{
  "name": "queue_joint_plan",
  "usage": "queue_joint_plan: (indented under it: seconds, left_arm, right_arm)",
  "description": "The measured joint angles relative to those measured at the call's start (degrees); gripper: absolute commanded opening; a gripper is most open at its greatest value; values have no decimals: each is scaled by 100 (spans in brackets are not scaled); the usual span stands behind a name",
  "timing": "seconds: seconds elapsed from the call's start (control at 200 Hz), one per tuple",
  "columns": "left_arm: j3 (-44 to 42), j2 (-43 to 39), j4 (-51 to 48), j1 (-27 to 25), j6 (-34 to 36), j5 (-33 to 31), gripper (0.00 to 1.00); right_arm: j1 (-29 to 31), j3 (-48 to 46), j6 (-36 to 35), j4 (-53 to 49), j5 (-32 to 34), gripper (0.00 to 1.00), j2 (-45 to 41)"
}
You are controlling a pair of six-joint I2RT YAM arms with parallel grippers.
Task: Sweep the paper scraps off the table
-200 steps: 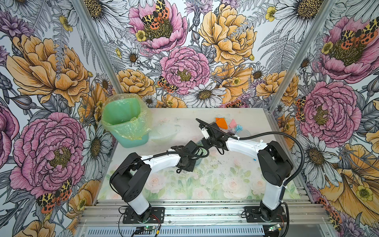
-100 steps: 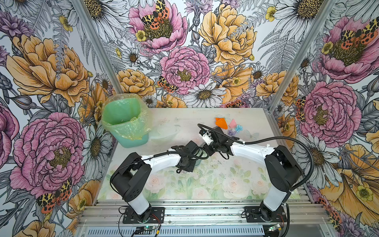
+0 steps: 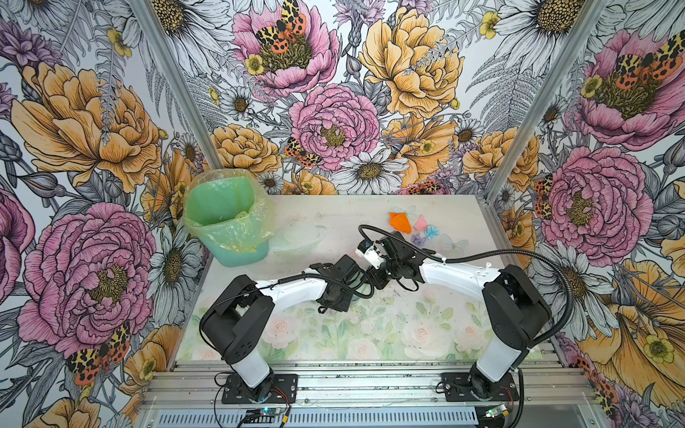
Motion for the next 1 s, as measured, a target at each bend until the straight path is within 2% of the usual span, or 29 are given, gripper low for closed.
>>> queue_joint_plan:
  seconds: [0.335, 0.645, 0.776, 0.996]
  left_arm:
    - [0, 0, 7, -28, 4, 0, 0]
    - [15, 0, 55, -63, 4, -4, 0]
    - [33, 7, 107, -63, 4, -4, 0]
    - [35, 9, 116, -66, 4, -2, 0]
  right_arm:
    - [-35, -179, 114, -328, -63, 0, -623]
    - [-149, -223, 151, -404, 343, 0, -1182]
    - [-404, -221, 144, -389, 743, 0, -1261]
    - [-748, -184, 131, -350, 2144, 0, -1058]
